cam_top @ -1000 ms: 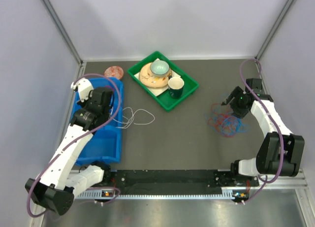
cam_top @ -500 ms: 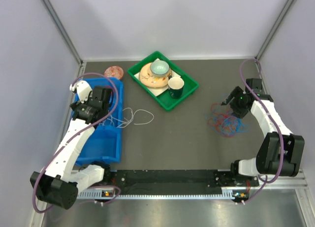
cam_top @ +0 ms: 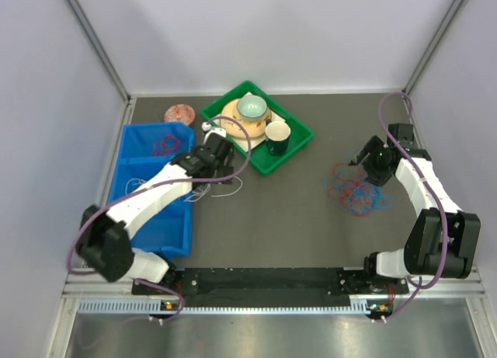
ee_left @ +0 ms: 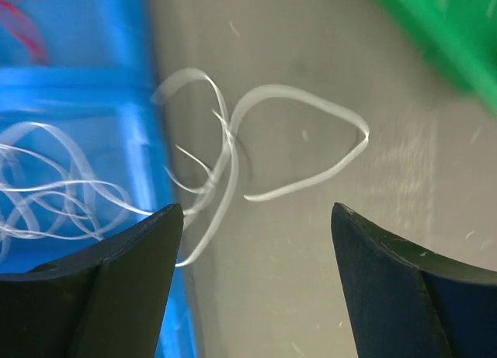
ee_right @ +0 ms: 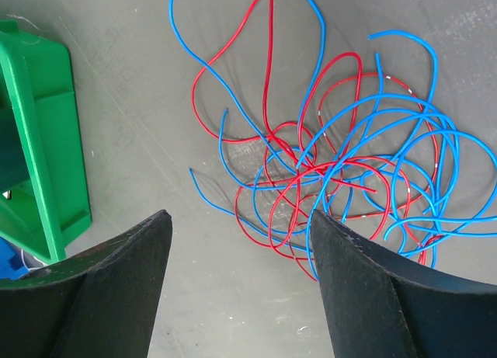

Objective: Untangle the cables

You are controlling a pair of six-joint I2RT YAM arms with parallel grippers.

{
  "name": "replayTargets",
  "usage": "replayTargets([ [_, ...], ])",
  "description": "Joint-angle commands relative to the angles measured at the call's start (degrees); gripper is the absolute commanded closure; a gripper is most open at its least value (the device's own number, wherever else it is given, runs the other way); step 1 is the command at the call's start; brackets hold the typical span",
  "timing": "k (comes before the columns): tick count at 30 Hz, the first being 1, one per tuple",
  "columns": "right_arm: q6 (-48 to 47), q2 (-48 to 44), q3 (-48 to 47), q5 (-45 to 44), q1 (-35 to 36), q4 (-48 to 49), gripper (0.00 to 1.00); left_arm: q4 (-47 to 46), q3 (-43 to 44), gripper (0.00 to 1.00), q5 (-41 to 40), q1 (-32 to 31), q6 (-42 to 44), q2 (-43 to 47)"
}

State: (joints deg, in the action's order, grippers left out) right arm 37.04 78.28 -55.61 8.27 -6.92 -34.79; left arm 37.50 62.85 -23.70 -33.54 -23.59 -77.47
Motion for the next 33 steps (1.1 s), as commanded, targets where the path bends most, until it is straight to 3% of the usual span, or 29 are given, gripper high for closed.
replayTargets([
  [1,-0.12,-1.55,-1.25,-0.27,-0.47,2.09,0.29,3.81,3.15,0.17,0.96,-0.83,0.31,-7.42],
  [8,-0.21,-1.38,-1.51,-0.19,-0.47,2.00,0.29,6.98,6.94,0.18,0.50,-0.74,-0.58,-18.49],
  [12,-0.30,-1.20,-2.22,-0.19,-0.47,2.00,0.29,6.19,6.50,0.19,0.94,-0.56,0.83,-20.69],
  [18,-0.56,-0.76,-2.74,0.34,-0.47,2.00,0.29,4.61,4.21,0.20,5.59,4.71,0.57,-20.44],
  [25,-0.47,0.29,-3.01,1.04,-0.47,2.00,0.29,1.80,2.98,0.40,6.48,7.17,0.30,-21.67],
  [33,-0.21,0.21,-2.75,0.87,-0.55,2.00,0.29,-1.98,4.30,0.45,5.43,7.61,0.13,-25.62],
])
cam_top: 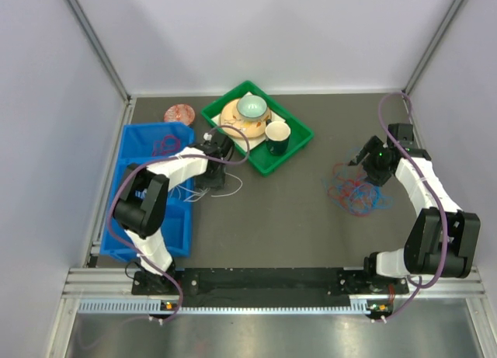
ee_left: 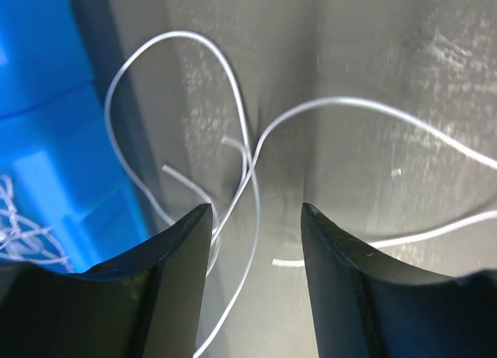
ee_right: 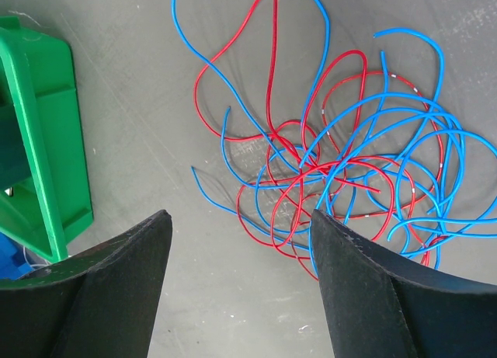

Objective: Untangle the cables

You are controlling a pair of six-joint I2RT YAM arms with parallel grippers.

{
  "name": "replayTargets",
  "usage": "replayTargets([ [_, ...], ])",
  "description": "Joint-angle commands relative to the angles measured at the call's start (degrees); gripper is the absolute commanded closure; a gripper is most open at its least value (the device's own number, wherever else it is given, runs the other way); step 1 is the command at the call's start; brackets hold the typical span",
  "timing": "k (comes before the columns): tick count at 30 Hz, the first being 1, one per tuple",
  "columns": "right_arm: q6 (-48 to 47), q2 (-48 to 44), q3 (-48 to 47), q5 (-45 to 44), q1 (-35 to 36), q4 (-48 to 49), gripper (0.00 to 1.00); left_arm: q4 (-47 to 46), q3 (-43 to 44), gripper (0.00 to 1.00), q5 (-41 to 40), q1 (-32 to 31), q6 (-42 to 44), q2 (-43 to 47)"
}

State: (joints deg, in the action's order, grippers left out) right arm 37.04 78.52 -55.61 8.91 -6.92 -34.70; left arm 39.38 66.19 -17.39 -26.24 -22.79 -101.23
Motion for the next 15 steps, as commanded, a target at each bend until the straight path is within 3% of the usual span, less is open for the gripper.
replayTargets([
  [1,-0.12,-0.03,-2.66,0.32,-0.47,1.91,0.29,-3.95,1.30,0.46,-1.16,0.49,-0.85,-2.30],
  [5,0.05,-0.21,-2.48,0.32,-0.55,1.91,0.29,-6.15,1.84,0.48,0.33,1.36,-1.73,-3.71],
  [8,0.32,-0.39,-2.13,0.23,-0.47,1.91,0.29,-9.31,1.04,0.55,1.48,1.98,-3.05,-4.15],
  [12,0.40,-0.65,-1.78,0.15,-0.55,1.91,0.29,-9.49,2.27,0.73,1.39,2.68,-4.46,-5.99],
  [14,0.58,-1.26,-1.51,-0.03,-0.55,1.83,0.29,-9.14,2.62,0.94,1.48,2.68,-4.46,-6.61],
  [15,0.67,-1.27,-1.60,-0.20,-0.47,1.91,0.29,-9.14,2.62,1.00,2.18,2.77,-4.20,-6.61],
])
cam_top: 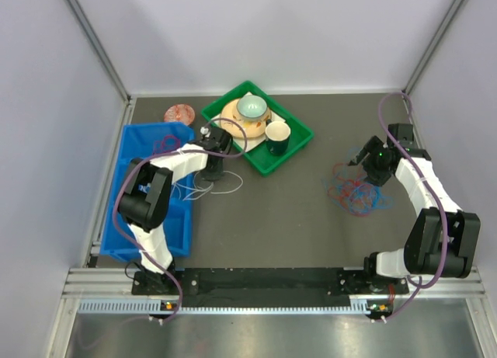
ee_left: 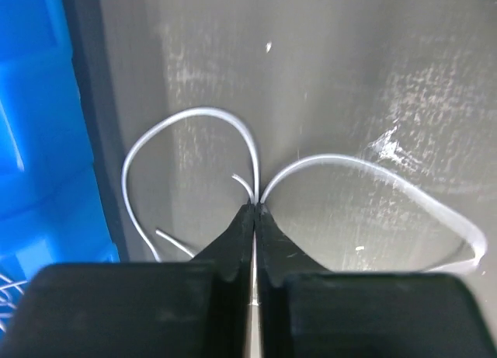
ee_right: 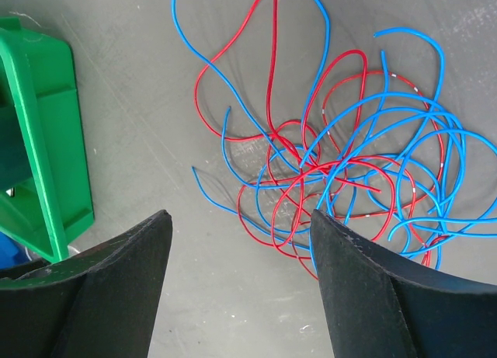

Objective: Untangle the cables

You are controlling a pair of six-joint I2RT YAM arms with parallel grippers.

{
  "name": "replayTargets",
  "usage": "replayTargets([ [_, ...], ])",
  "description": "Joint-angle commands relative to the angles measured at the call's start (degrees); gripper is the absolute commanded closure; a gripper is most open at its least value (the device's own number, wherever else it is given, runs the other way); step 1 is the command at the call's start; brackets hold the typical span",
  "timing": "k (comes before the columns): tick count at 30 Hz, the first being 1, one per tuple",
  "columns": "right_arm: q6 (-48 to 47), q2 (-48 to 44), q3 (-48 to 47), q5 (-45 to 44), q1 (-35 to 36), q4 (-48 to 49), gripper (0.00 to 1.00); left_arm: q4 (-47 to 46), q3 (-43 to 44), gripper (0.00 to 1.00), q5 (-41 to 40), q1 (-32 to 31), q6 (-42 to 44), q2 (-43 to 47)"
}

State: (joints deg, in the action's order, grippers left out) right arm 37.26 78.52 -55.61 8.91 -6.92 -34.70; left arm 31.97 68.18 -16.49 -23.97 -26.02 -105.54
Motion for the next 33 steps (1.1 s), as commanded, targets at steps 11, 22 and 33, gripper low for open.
replayTargets([
  [11,0.98,-2.32,-0.99,-0.47,-0.47,1.83,0.29,5.03,5.47,1.00,-4.15,1.29,4.75,14.90],
  [22,1.24,-1.79,-1.16,0.50,-0.47,2.00,0.29,11.43,7.31,1.00,-9.25,8.75,8.09,29.15],
  [33,0.54,-1.70,-0.99,1.29,-0.47,2.00,0.29,13.47,3.45,1.00,-18.92,20.88,4.58,37.15],
])
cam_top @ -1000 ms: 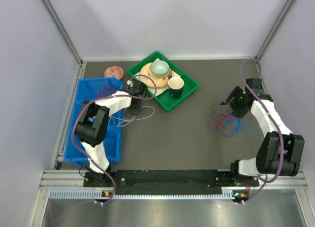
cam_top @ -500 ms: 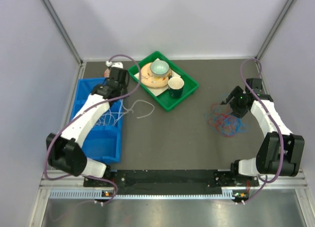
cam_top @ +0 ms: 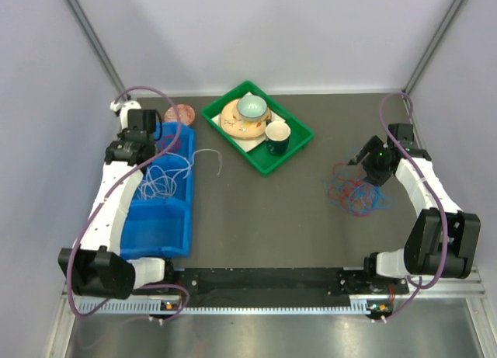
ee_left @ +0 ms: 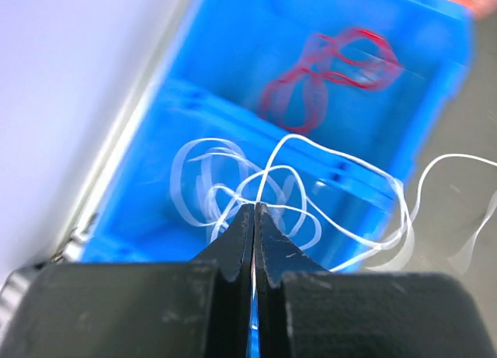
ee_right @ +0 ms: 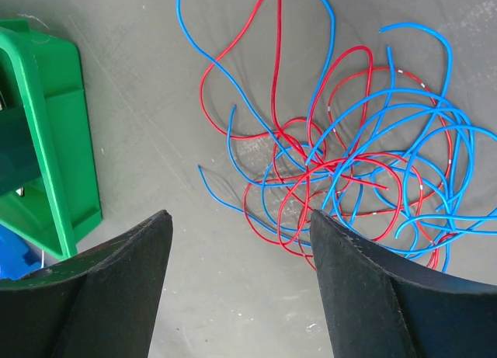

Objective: Untangle the cables

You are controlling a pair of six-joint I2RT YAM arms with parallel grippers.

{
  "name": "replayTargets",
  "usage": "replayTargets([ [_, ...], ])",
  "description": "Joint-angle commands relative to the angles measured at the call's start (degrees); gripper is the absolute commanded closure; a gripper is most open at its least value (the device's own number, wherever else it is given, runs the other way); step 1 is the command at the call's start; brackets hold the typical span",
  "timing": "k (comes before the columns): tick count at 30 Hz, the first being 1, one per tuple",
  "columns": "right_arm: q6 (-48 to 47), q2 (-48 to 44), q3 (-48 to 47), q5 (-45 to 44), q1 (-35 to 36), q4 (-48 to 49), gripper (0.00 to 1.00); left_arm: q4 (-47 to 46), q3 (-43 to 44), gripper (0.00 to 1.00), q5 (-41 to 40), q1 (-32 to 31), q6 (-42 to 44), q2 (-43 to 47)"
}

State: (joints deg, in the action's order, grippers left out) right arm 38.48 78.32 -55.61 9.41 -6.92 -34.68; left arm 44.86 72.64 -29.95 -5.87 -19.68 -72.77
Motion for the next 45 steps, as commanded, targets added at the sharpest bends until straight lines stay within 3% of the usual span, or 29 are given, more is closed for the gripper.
replayTargets([
  [1,-0.77,-1.42,-1.07,0.87,-0.47,1.98,0.29,0.67,-1.10,1.00,-6.77,3.84,-1.76,4.65],
  [11,-1.13,-1.60,-0.37,1.23,-0.47,2.07,0.29,2.77,-5.40,1.00,-6.61,5.52,-5.01,4.92],
  [21,-1.04,-1.77,-0.20,1.23,-0.55,2.07,0.29,0.23,-9.18,1.00,1.03,5.52,-4.40,2.82],
  [22,-0.95,-1.86,0.07,1.14,-0.55,2.07,0.29,0.23,-9.10,0.97,2.61,5.43,-4.31,2.55],
  [24,-0.77,-2.30,0.42,1.05,-0.47,2.16,0.29,0.40,-8.40,0.59,4.46,5.43,-3.87,1.59],
  [26,-0.69,-2.47,0.95,0.96,-0.47,2.07,0.29,-0.29,-7.87,0.39,6.92,5.43,-3.17,1.23],
  [27,-0.69,-2.65,1.21,0.96,-0.55,2.16,0.29,-0.82,-6.82,0.24,8.23,5.52,-2.65,1.32],
  [30,-0.60,-3.00,1.56,1.14,-0.55,2.33,0.29,-2.93,-5.15,0.11,17.45,5.43,-0.10,1.14],
  [33,-0.69,-3.26,1.56,1.05,-0.47,2.24,0.29,-2.50,-4.09,0.06,22.75,2.81,2.28,-0.26],
  [34,-0.60,-3.61,1.74,0.88,-0.55,2.24,0.29,-2.32,-3.91,0.07,22.31,-1.04,4.11,-0.79],
  [38,-0.25,-3.88,2.18,0.87,-0.47,2.33,0.29,0.40,-1.89,0.09,13.54,-13.10,6.94,-5.70],
  [45,0.02,-5.37,3.14,0.61,-0.47,2.33,0.29,2.95,0.83,0.16,7.55,-20.67,10.36,-16.07],
])
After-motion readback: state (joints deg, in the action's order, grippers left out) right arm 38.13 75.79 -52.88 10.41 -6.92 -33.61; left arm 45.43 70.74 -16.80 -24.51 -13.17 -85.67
